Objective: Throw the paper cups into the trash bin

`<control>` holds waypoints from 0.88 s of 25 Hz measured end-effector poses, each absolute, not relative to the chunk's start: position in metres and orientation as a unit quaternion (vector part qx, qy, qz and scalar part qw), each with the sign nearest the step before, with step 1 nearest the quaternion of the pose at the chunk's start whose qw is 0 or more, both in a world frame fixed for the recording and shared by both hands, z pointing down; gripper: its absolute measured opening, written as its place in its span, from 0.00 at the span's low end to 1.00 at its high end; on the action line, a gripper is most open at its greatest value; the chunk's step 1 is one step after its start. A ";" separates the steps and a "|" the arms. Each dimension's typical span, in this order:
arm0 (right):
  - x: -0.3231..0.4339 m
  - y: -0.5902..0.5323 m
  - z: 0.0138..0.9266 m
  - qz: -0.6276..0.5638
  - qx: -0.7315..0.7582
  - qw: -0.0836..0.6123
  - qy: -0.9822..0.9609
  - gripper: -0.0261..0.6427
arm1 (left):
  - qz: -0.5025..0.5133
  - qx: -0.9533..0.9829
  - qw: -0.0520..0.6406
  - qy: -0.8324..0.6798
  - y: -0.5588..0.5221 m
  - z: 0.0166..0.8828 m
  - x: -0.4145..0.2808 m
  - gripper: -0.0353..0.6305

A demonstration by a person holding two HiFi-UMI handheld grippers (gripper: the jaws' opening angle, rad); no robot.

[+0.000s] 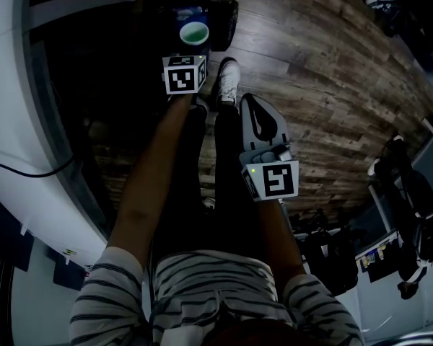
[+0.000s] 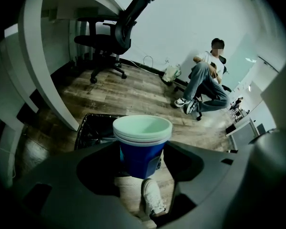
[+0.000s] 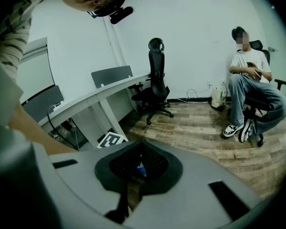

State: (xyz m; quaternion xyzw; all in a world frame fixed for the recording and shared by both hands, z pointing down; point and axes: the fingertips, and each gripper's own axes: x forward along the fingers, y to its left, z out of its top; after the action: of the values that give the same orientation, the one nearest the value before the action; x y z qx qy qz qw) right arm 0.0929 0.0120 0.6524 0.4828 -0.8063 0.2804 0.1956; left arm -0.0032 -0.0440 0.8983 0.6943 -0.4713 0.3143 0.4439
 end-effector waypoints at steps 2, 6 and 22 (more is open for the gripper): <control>0.091 0.013 0.654 0.282 0.482 0.197 -0.806 0.05 | 0.316 0.694 0.446 -0.468 -0.045 0.903 -0.003 0.50; 0.090 0.015 0.657 0.281 0.477 0.200 -0.808 0.05 | 0.321 0.691 0.453 -0.463 -0.048 0.911 -0.002 0.50; 0.090 0.002 0.675 0.295 0.481 0.202 -0.801 0.05 | 0.353 0.675 0.464 -0.452 -0.055 0.957 -0.005 0.50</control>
State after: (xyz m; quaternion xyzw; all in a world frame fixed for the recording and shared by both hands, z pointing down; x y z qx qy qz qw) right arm 0.0900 0.0023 0.6754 0.4806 -0.8010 0.2947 0.2015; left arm -0.0051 -0.0549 0.9574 0.6753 -0.4520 0.3530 0.4638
